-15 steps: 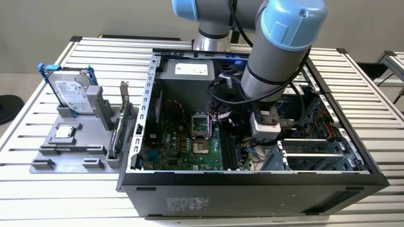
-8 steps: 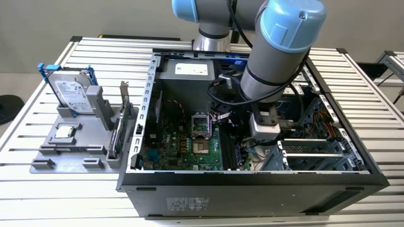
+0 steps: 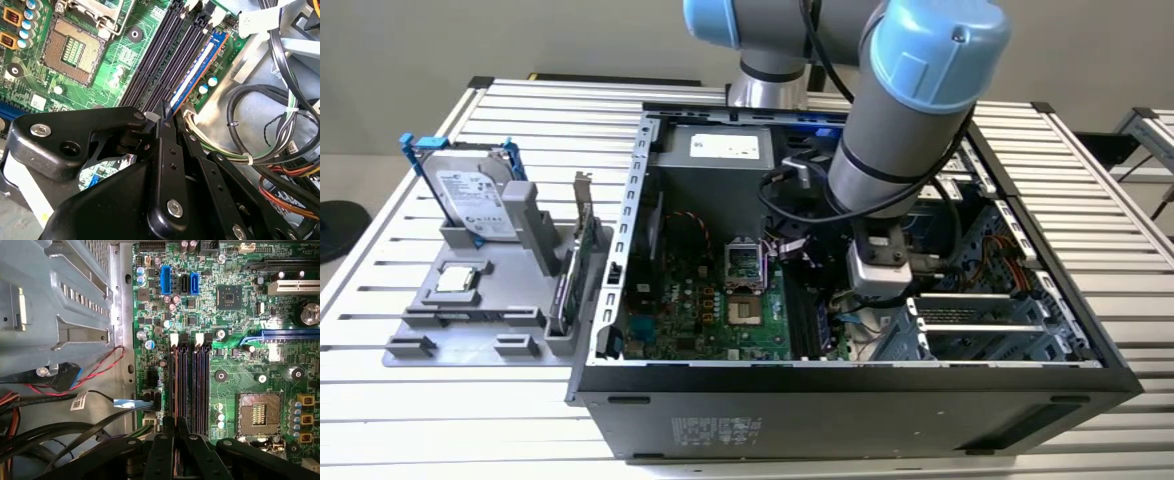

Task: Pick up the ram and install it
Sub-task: 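Insert the ram into the slot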

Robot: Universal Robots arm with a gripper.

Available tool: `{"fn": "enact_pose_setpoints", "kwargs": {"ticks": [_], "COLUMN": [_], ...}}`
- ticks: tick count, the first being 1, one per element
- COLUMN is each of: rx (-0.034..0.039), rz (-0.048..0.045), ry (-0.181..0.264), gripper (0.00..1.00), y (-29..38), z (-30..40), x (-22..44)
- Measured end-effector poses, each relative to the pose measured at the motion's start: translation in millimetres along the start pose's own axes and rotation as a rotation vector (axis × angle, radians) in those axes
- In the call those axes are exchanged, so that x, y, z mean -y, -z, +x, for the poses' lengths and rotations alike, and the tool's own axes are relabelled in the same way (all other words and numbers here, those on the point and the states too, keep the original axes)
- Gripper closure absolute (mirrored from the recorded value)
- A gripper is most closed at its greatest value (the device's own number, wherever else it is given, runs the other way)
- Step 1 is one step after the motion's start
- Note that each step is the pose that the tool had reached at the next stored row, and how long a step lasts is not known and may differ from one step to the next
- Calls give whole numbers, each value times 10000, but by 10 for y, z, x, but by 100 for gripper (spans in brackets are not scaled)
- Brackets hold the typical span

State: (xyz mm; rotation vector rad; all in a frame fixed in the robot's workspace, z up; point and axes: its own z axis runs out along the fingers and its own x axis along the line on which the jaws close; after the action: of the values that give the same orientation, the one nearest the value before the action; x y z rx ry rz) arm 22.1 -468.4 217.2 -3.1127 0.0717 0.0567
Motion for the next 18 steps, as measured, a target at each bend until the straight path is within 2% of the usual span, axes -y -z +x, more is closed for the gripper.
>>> {"fn": "enact_pose_setpoints", "kwargs": {"ticks": [5, 6, 18], "rx": [1, 1, 1], "rz": [-1, 0, 0], "ry": [-1, 0, 0], "gripper": [100, 0, 0], "y": [25, 30, 91], "z": [-1, -1, -3], "x": [0, 1, 2]}}
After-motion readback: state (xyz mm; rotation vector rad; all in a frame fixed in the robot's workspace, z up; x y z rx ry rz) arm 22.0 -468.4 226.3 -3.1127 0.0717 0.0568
